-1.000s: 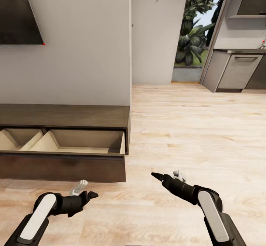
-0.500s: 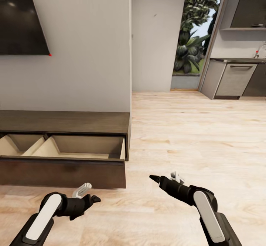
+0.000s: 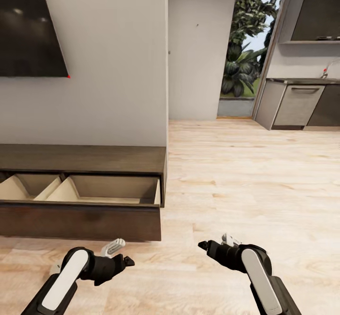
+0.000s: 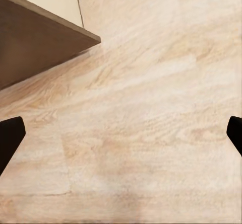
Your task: Place each of the two pumpkins and all three candles from the living room inside a cabinet in the living room (use any cabinet), then make sure every cabinet is closed, and position the cauldron so it is next to a table in the living room.
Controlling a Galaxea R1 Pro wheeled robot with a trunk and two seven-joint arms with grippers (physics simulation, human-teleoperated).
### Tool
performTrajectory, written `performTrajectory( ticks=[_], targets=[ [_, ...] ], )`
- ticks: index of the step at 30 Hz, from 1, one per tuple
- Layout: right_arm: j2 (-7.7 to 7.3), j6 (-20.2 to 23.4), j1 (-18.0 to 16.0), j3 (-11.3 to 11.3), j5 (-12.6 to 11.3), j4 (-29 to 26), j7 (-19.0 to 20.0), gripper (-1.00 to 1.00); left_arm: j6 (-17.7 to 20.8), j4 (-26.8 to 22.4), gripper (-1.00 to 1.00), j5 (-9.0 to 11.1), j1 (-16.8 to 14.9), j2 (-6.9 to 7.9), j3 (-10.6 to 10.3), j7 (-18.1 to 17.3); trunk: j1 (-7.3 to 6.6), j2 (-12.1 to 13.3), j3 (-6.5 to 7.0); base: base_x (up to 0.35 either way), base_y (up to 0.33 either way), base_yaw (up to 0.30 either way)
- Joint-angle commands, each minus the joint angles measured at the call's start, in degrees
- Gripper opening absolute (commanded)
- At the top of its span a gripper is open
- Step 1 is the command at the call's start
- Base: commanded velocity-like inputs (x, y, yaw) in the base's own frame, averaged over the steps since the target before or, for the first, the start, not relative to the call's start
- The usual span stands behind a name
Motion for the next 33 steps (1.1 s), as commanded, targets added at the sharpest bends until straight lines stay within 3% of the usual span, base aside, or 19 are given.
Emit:
performTrajectory(
  ticks=[1,2,5,12,20,25,33],
  targets=[
    [0.0,0.1,-0.01,0.44,0.08,0.02,-0.13,1.0,0.0,-0.01,1.0,0.0,0.0,0.0,-0.05,0.44,-0.23,0.42,0.18,-0.006,0.0,0.0],
    [-0.01,0.39,-0.04,2.61,0.21,0.09,-0.61,1.0,-0.07,-0.03,1.0,-0.02,0.0,-0.05,-0.2,3.06,-0.45,0.82,0.36,-0.002,0.0,0.0],
    [-0.26,0.46,-0.05,3.58,0.32,0.26,-1.06,1.0,-0.15,-0.02,1.0,-0.06,0.0,-0.06,-0.08,5.43,-1.1,2.02,0.9,0.0,0.0,0.0],
    [-0.57,0.67,-0.05,3.91,0.37,0.27,-2.96,1.0,-0.45,0.16,1.0,-0.12,0.0,0.0,0.34,8.34,-2.64,4.83,2.16,0.0,0.0,0.009],
    [-0.02,0.85,-0.13,4.84,0.13,0.36,-10.07,1.0,-0.67,0.56,1.0,-0.06,0.0,0.03,0.44,11.51,-4.4,8.04,3.6,0.0,0.0,0.229],
    [0.11,0.79,-0.28,9.29,0.1,0.36,-13.92,1.0,-0.71,0.59,1.0,0.14,0.0,0.01,0.52,13.83,-4.4,8.04,3.53,0.0,0.0,0.284],
    [0.56,0.82,-0.38,10.69,0.06,0.36,-14.88,1.0,-0.72,0.59,1.0,0.11,0.0,0.01,0.53,14.22,-4.4,8.04,3.24,0.0,0.0,0.279]
  ],
)
